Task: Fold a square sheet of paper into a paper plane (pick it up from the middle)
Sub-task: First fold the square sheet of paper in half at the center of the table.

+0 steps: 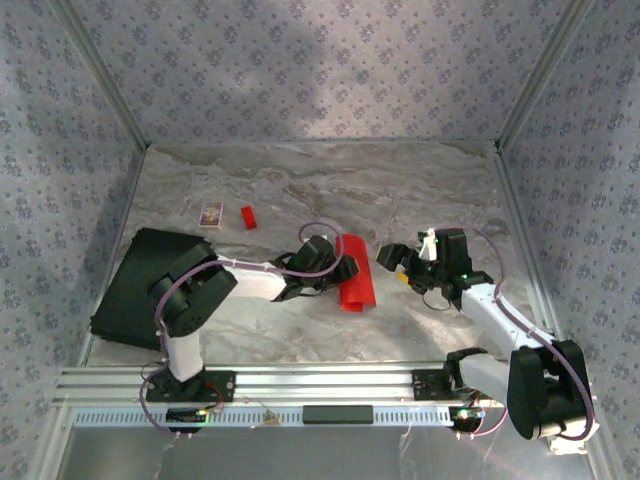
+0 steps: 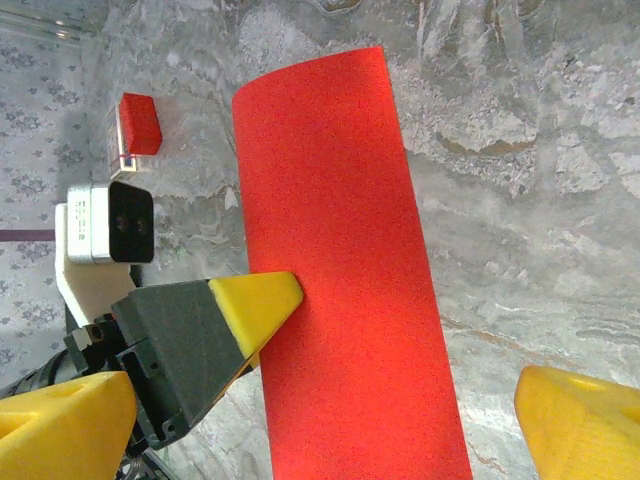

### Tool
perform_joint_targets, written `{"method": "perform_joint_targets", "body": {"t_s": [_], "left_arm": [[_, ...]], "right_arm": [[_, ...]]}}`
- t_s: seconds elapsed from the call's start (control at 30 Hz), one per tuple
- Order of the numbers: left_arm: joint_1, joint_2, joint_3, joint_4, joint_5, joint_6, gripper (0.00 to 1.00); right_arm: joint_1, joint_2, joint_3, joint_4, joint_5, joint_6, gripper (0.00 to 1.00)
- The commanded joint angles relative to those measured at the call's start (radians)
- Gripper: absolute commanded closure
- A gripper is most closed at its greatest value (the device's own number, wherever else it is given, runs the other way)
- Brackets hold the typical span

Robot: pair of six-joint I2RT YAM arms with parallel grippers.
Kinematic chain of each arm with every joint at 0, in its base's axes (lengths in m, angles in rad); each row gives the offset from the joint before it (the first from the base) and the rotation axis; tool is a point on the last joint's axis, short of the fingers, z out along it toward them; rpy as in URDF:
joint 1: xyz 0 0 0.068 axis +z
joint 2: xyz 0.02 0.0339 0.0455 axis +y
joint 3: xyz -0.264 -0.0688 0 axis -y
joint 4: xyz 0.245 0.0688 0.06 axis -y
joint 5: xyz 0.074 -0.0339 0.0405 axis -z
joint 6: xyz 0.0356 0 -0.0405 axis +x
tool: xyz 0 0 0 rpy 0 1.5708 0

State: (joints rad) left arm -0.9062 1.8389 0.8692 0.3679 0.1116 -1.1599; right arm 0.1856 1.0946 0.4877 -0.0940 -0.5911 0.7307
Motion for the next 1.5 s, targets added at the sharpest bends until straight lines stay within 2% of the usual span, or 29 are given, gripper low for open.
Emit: {"method": "perform_joint_targets", "body": {"t_s": [0.0, 0.23, 0.37, 0.53, 0.87, 1.1, 1.47], "left_arm": [[-0.002, -0.01, 0.031, -0.149, -0.038, 0.077, 0.42], [-0.002, -0.053, 0.103, -0.347, -0.083, 0.218, 0.34], [0.0, -0.059, 0.132, -0.425, -0.102, 0.28, 0.34], [0.009, -0.065, 0.134, -0.454, -0.107, 0.3, 0.43], [0.04, -0.064, 0.081, -0.371, -0.075, 0.266, 0.49], [0.046, -0.056, 0.093, -0.385, -0.049, 0.325, 0.48], [0.072, 0.012, 0.184, -0.522, 0.043, 0.452, 0.48]], "right_arm": [[0.016, 0.013, 0.046, -0.045, 0.007, -0.036, 0.01], [0.038, 0.06, 0.069, -0.066, 0.022, -0.047, 0.01], [0.051, 0.084, 0.075, -0.061, 0.03, -0.048, 0.01], [0.072, 0.113, 0.083, -0.053, 0.033, -0.048, 0.01], [0.103, 0.161, 0.081, -0.047, 0.066, -0.037, 0.02], [0.107, 0.169, 0.081, -0.054, 0.084, -0.036, 0.02], [0.111, 0.18, 0.083, -0.05, 0.089, -0.027, 0.02]]}}
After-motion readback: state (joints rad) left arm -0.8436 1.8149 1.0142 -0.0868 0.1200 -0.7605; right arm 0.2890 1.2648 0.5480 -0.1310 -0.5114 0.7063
